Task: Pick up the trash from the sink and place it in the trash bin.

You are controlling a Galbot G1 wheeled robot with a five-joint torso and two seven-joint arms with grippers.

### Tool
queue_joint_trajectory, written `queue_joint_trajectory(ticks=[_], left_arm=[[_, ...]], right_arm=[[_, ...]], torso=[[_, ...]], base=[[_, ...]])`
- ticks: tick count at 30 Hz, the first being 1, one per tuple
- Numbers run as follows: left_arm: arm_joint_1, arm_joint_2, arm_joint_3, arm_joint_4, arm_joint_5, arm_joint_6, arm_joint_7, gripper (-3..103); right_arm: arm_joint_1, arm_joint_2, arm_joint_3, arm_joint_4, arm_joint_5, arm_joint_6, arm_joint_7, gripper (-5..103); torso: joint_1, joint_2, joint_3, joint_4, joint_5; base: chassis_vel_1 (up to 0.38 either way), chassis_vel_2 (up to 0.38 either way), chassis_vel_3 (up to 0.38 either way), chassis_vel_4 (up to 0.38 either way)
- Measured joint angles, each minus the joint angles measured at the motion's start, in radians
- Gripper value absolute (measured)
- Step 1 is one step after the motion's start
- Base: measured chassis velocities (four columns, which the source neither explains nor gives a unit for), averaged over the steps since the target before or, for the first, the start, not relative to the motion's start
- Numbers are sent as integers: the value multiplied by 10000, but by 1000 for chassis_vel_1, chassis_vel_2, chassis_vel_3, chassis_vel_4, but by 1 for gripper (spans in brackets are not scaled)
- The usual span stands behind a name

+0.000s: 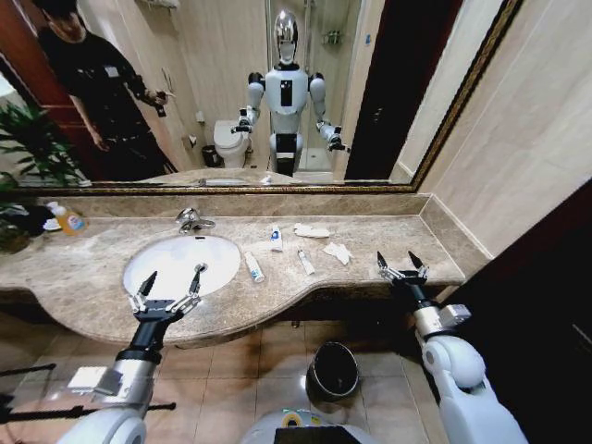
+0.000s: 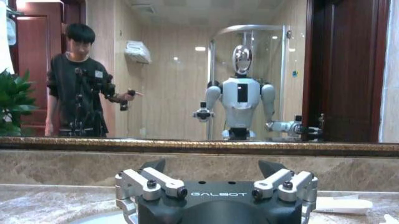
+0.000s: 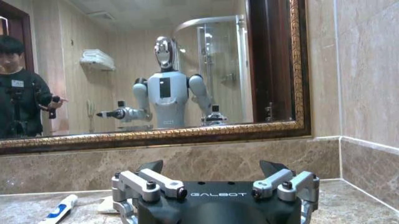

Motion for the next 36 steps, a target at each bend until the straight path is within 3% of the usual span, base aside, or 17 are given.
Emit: queue_joint_trajectory(ticks=[36], left_arm=[[0, 0, -1, 0, 0, 0, 0, 100]], right_arm=[[0, 0, 0, 0, 0, 0, 0, 100]], torso=[[0, 0, 0, 0, 0]], base=[[0, 0, 0, 0]])
